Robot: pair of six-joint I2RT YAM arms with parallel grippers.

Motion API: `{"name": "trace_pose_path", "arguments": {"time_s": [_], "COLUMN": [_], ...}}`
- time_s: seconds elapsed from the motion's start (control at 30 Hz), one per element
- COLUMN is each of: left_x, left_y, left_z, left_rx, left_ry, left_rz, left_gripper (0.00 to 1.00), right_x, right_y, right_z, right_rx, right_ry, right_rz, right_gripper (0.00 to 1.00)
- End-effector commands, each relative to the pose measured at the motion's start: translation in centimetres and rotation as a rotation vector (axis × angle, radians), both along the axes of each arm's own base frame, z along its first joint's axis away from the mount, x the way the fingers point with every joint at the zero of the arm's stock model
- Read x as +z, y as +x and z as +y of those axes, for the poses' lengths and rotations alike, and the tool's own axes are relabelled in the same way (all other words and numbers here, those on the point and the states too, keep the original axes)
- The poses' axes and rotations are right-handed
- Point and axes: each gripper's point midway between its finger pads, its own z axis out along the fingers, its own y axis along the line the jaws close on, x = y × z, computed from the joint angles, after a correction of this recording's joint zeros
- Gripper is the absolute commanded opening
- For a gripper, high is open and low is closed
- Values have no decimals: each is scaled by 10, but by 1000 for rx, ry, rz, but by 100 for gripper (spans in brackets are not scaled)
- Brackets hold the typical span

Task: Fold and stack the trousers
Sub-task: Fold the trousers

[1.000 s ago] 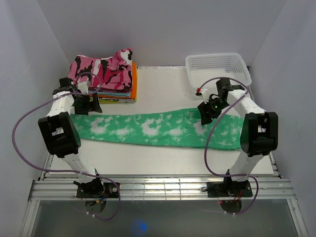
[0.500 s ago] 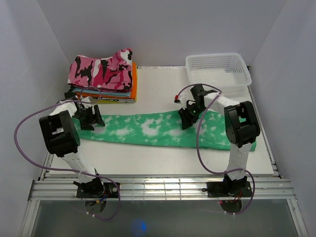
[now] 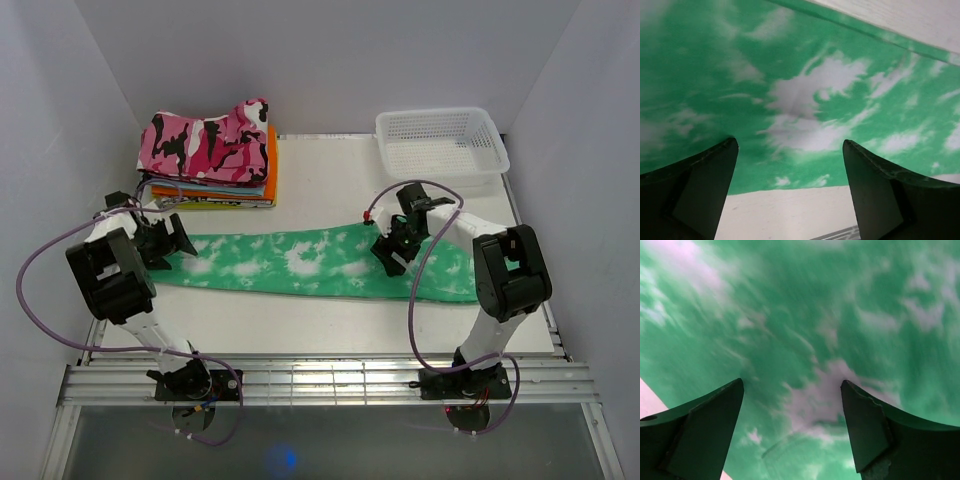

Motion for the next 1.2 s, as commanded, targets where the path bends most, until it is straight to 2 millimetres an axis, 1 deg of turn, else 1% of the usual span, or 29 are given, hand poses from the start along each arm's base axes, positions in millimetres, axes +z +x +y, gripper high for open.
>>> {"name": "trace_pose_path", "arguments": {"time_s": [0.0,0.03,0.1,0.13,0.17,0.2,0.23,0.27,0.3,0.33,0.4,0.43,0.5,0.53,0.57,0.63,0.67,0.7,0.73,0.77,0.8,0.83,0.9,0.93,0.97,1.07,1.13,1.17], "left_x": [36,49,63,65,73,70,70,72,67,66,62,56,50,47,45,37,32,28,22,14,8,1,-14,-17,-22,-33,-35,-36], "left_y": [15,21,23,24,26,24,20,20,18,15,13,12,9,7,6,3,2,2,0,-2,-4,-7,-13,-14,-18,-23,-24,-24], "left_z": [44,52,60,64,75,81,95,103,108,116,120,121,120,119,119,121,119,116,112,109,104,102,97,95,90,77,70,64], "left_rx": [-11,-10,-33,-43,-43,-33,3,17,19,34,13,4,-16,-19,-15,1,2,4,12,13,18,25,34,42,44,46,41,40], "left_ry": [219,251,296,306,326,322,339,352,354,360,364,363,360,355,354,364,350,331,308,284,261,244,209,200,180,126,99,71], "left_rz": [-117,-159,-188,-183,-196,-177,-163,-161,-141,-131,-127,-115,-103,-100,-101,-86,-76,-73,-59,-43,-27,-6,33,44,57,76,75,67], "left_gripper": [98,98,98,98,97,94,92,90,90,91,93,95,96,96,96,95,95,94,93,91,90,85,80,77,70,61,58,53], "right_x": [19,24,32,29,27,24,19,9,0,-7,-23,-25,-28,-27,-25,-14,-10,-1,4,9,17,22,30,38,42,58,63,66], "right_y": [5,4,-2,-13,-18,-23,-28,-40,-46,-49,-56,-55,-50,-46,-44,-33,-29,-23,-20,-18,-9,-9,-2,5,7,15,17,17], "right_z": [-47,-53,-58,-66,-71,-78,-87,-97,-105,-120,-137,-150,-155,-164,-163,-160,-154,-151,-144,-141,-138,-135,-134,-133,-132,-131,-132,-133], "right_rx": [-94,-103,-84,-84,-80,-66,-82,-86,-79,-114,-152,-191,-204,-240,-241,-245,-247,-253,-255,-268,-275,-282,-303,-308,-311,-321,-329,-330], "right_ry": [-144,-144,-140,-154,-165,-176,-184,-211,-230,-243,-263,-267,-273,-266,-258,-233,-199,-181,-142,-122,-107,-92,-83,-76,-68,-57,-63,-67], "right_rz": [-25,-20,-18,21,39,52,75,112,139,165,217,229,237,236,234,216,216,214,217,223,209,219,211,190,187,153,145,140], "right_gripper": [86,86,88,88,90,90,90,91,91,91,90,90,90,90,90,91,91,93,94,94,95,95,96,96,96,96,95,95]}}
